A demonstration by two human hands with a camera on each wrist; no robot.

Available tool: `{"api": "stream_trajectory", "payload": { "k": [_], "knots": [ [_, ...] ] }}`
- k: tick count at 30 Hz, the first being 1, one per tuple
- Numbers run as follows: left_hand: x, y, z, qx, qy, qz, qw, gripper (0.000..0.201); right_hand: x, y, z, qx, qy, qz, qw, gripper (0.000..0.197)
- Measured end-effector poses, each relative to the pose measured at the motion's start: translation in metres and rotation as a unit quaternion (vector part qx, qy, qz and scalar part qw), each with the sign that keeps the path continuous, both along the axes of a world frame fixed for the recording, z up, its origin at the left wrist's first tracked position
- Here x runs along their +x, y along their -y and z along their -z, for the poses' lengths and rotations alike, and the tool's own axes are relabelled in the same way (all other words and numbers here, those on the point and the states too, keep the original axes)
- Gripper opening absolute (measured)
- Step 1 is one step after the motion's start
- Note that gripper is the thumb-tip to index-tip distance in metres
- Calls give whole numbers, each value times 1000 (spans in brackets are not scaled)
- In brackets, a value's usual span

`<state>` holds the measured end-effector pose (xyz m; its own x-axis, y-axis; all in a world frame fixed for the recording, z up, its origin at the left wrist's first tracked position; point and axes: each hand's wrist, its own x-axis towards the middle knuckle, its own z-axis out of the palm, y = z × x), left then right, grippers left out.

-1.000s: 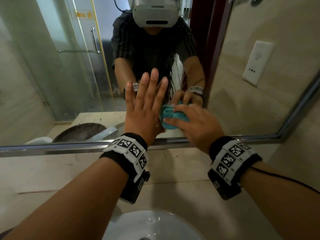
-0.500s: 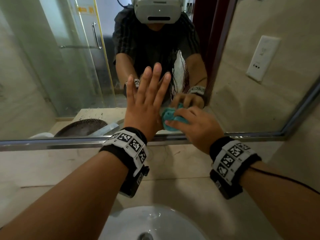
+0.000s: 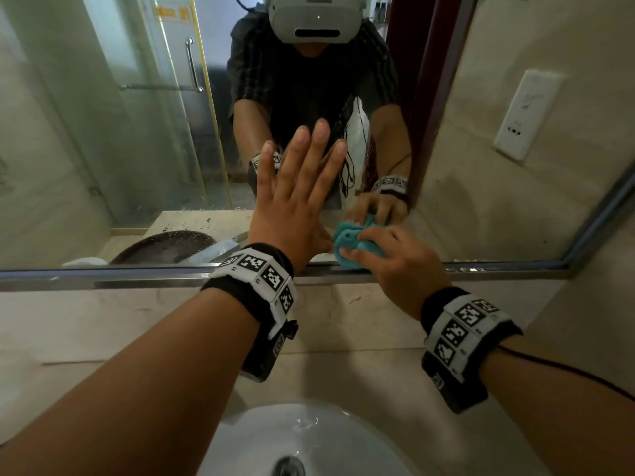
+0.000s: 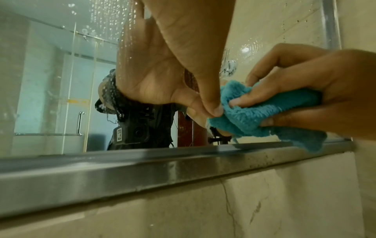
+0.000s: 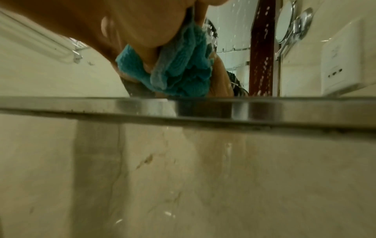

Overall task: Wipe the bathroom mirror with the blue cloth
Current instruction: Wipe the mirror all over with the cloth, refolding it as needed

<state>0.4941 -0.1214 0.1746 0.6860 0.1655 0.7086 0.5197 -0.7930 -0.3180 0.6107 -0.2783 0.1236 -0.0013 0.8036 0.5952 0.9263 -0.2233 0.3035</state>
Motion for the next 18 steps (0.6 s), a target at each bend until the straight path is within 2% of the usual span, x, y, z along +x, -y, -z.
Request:
{"api": "stream_trajectory", "payload": {
  "k": [2, 4, 6, 8, 10, 12, 15, 18],
  "knots": [
    [-3, 4, -1, 3, 6, 5, 1000, 116, 2, 3, -18, 9, 19, -18, 1000, 33],
    [-5, 9, 3, 4, 2, 19, 1000, 107, 3, 4, -47, 115, 14, -19, 993, 26],
    [-6, 12, 15, 16, -32, 38, 999, 108, 4, 1, -72, 243, -34, 4, 969, 29],
    [-5, 10, 26, 25, -52, 50, 997, 111, 3, -4, -78, 299, -61, 19, 952, 29],
    [-2, 6, 31, 23, -48, 47, 997, 113, 5, -6, -58, 269, -19, 2, 963, 26],
    [0, 4, 31, 18, -44, 48, 998, 111, 13, -1, -18, 163, 37, -22, 986, 26],
    [0, 2, 32, 25, -51, 45, 997, 109, 22, 12, 31, 22, 15, -31, 999, 49],
    [-1, 2, 31, 20, -51, 44, 998, 113, 16, 11, 16, 20, -11, -14, 1000, 42]
  ]
}}
